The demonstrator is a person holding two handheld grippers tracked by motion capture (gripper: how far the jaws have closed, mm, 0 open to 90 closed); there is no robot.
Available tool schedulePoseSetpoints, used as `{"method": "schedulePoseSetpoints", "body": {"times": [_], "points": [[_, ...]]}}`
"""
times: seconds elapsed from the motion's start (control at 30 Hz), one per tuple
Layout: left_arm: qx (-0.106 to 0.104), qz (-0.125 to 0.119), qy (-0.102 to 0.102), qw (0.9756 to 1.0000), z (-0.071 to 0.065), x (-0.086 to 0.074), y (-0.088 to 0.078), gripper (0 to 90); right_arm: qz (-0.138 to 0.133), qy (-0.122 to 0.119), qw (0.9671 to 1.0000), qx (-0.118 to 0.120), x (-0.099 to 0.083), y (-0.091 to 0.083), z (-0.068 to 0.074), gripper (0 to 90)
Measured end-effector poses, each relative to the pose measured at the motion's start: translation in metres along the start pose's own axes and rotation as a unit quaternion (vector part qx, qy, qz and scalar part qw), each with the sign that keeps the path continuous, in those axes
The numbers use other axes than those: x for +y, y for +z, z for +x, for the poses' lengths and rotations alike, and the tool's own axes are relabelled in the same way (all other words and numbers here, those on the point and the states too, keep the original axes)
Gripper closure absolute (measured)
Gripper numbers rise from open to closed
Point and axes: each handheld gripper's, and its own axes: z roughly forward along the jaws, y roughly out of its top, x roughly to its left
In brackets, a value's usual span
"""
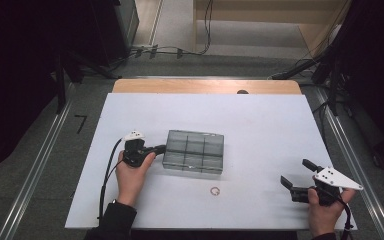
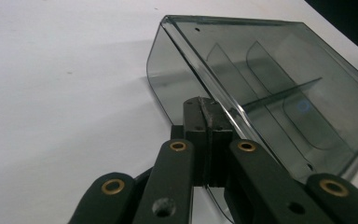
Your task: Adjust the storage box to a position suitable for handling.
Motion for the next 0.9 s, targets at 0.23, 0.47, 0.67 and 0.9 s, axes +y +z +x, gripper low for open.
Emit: {"method": "schedulePoseSetpoints", "body": {"times": [0.23, 0.47, 0.67, 0.9], "points": [[-0.018, 0.002, 0.005, 0.9998, -0.015, -0.004, 0.001, 89.3, 0.001, 0.000, 1.0000, 0.002, 0.000, 0.000, 0.000, 0.0], [-0.036, 0.007, 0.010, 0.9993, -0.034, -0.012, 0.001, 89.2, 0.001, 0.000, 1.0000, 0.004, 0.000, 0.000, 0.000, 0.0], [-0.039, 0.004, 0.009, 0.9992, -0.042, -0.017, -0.001, 89.3, 0.001, -0.001, 1.0000, 0.009, 0.000, 0.000, 0.000, 0.0], [-0.029, -0.007, 0.030, 0.9991, -0.049, -0.022, -0.007, 89.0, 0.006, -0.004, 0.9993, 0.036, 0.004, 0.000, 0.005, 0.0]]}}
